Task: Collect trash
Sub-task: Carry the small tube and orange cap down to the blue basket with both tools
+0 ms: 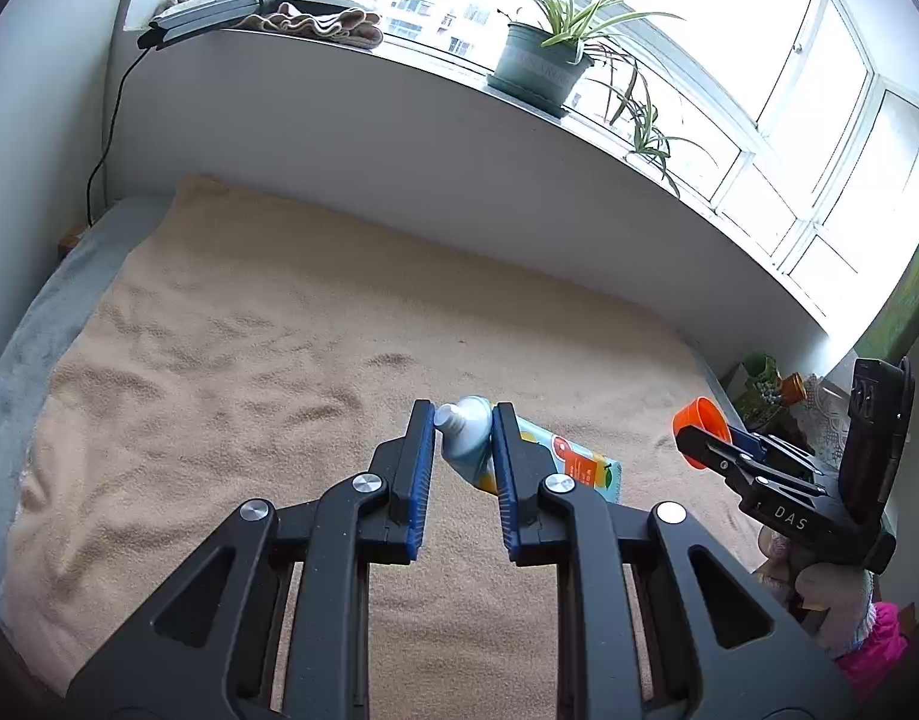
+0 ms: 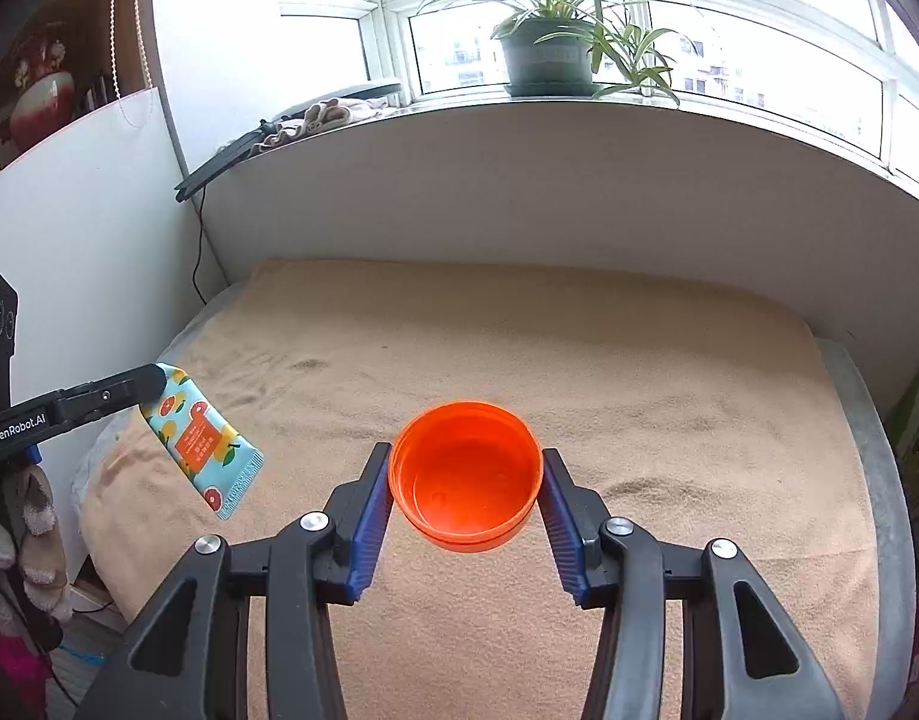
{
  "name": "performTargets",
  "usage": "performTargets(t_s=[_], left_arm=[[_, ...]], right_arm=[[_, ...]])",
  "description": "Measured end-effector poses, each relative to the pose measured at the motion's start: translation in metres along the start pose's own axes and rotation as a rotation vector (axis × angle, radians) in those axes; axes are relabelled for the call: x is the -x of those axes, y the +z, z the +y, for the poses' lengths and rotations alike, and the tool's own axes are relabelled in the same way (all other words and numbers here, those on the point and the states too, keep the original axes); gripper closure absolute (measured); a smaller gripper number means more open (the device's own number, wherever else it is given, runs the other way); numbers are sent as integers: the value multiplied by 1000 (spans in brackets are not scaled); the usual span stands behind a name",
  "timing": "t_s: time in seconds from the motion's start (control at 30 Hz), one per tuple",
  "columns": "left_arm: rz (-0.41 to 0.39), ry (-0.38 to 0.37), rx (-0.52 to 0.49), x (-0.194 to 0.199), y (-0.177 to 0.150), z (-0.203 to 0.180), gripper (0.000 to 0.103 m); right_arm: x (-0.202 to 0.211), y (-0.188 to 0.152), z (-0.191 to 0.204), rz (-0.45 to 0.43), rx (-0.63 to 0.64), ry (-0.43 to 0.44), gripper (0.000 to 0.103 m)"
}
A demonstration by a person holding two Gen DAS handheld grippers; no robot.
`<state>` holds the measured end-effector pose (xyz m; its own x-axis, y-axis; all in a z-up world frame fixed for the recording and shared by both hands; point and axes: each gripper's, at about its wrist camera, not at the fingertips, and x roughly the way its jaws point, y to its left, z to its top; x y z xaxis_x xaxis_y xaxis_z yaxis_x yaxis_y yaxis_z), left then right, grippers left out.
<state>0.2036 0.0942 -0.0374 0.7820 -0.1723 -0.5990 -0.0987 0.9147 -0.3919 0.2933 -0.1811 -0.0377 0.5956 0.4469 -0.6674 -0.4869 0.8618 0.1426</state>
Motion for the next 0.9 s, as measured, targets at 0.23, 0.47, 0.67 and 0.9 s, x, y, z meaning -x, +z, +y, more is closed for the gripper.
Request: performTargets(t_s=[0.23, 0.47, 0.67, 0.9], left_arm=[[-16, -7, 1, 38, -25, -2, 85], [-4, -15, -6, 68, -66, 1, 85], [20, -19, 7, 91, -103, 8, 85], [58, -3, 16, 108, -146, 18, 85]], right_arm=[[33, -33, 28, -2, 41, 40, 54], [66, -76, 40, -10, 52, 88, 54], [85, -114, 55, 4, 72, 135, 54], [90, -156, 71, 41, 89, 164, 54]])
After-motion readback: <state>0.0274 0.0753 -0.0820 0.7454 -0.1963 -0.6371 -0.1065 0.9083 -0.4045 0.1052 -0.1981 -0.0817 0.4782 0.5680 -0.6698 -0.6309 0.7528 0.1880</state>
